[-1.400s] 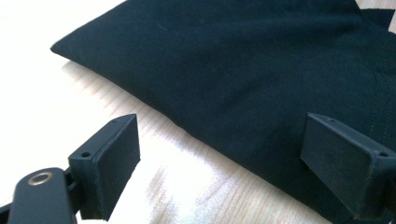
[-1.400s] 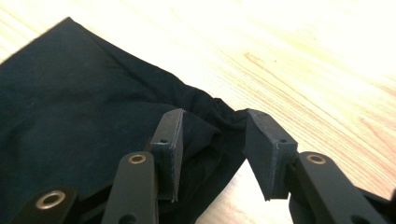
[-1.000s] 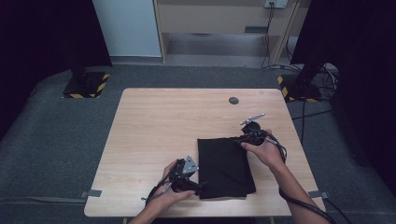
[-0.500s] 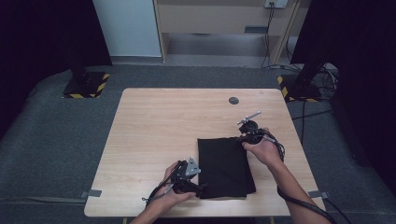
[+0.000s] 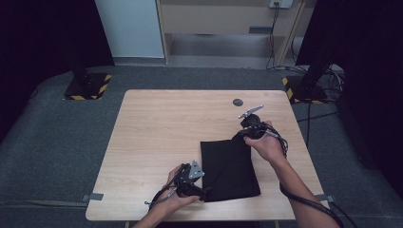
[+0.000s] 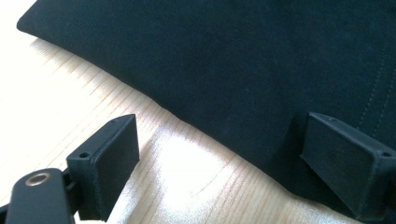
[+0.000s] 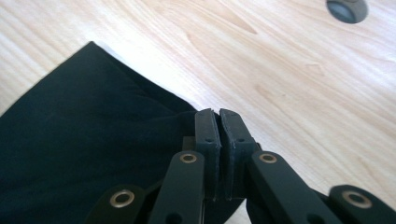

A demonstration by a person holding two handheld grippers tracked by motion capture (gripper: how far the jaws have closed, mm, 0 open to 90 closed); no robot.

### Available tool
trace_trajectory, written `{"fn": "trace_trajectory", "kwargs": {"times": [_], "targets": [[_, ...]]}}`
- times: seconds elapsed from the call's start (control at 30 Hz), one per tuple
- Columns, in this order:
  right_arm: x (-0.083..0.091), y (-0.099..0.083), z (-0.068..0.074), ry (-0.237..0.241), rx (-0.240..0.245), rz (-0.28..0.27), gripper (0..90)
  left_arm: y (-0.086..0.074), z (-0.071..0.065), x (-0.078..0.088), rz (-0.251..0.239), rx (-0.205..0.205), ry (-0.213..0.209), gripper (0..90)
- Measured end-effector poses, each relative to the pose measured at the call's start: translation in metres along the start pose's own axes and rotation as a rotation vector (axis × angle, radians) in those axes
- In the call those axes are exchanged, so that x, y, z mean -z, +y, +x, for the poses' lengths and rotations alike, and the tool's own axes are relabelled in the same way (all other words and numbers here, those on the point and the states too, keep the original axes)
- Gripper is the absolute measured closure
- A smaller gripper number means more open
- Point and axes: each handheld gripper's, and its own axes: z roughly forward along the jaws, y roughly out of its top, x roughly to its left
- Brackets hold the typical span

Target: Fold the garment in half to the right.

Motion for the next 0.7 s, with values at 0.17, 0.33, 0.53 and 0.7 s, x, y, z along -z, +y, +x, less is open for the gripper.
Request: {"fn": "trace_trajectory", "kwargs": {"times": [0.17,0.33,0.53,0.7], "targets": [[-0.018,-0.008,-0.008,-0.032,-0.023,0.026,86.6,-0.001,-0.002,-0.002,0.006,0.002,0.001,10.9],[-0.032,-0.020,-0.010,-0.024,-0.073,0.017,78.5,0.001,-0.003,0.002,-0.001,-0.002,-0.004,10.5],[-0.010,-0.026,-0.011,-0.038,-0.079,-0.055,67.2,0.003,0.002,0.012,-0.016,0.010,0.004,10.0],[0.011,-0.050,-0.003,-0.016,-0.052,-0.063,63.5,0.001,0.006,0.013,-0.010,0.015,0.012,10.0]]}}
